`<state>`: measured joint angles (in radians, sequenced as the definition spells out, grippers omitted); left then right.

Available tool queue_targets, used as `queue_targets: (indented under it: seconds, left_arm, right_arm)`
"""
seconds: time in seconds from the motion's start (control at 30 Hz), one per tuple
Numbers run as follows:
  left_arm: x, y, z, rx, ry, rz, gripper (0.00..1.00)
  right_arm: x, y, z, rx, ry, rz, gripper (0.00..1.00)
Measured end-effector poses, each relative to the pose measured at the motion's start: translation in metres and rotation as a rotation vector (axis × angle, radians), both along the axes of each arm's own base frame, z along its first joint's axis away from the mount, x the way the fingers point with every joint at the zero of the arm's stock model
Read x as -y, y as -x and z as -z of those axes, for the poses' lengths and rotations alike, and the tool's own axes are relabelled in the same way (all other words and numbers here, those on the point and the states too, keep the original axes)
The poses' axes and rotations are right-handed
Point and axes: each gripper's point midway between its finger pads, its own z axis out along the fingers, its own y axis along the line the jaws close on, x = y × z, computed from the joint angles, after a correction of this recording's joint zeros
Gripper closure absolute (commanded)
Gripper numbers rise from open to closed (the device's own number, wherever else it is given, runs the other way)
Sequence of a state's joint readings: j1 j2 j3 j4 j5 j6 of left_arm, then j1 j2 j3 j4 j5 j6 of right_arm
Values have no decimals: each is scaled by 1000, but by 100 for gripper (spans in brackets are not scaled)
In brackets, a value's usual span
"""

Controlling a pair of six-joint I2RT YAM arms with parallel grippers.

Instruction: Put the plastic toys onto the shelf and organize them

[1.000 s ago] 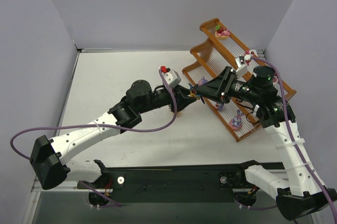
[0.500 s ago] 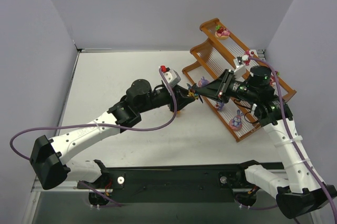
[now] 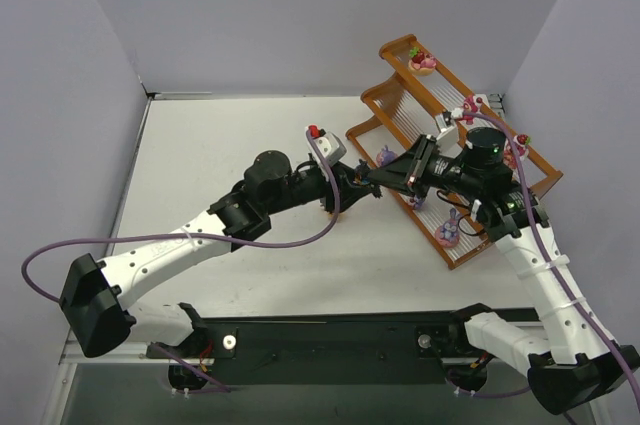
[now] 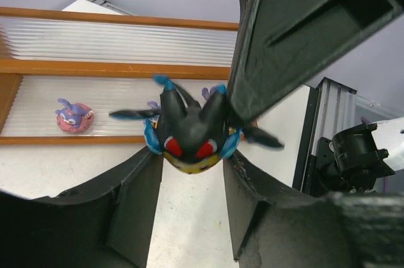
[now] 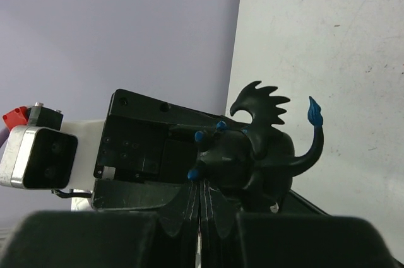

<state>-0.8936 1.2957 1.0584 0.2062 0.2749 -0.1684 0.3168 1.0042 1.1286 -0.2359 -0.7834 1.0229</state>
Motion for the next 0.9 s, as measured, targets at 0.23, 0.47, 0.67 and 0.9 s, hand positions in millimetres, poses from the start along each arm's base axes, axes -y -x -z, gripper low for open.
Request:
queue_targets:
  seconds: [0.23,0.47,0.67,0.9]
  left_arm:
    - [3,-1,1,0,6,0,41]
    - [11,11,-7,11,36,52,73]
    - [10,10,-3,7,27,45,64]
    - [0,-3,30,-50,-26,-47,41]
  right_arm:
    - [-12,7,13,-77,-33,-26,100]
    - [-13,3,14,-111,-60,0,100]
    - [-12,2,16,-112,-51,7,100]
    - [17,7,68,-170,162,62,75]
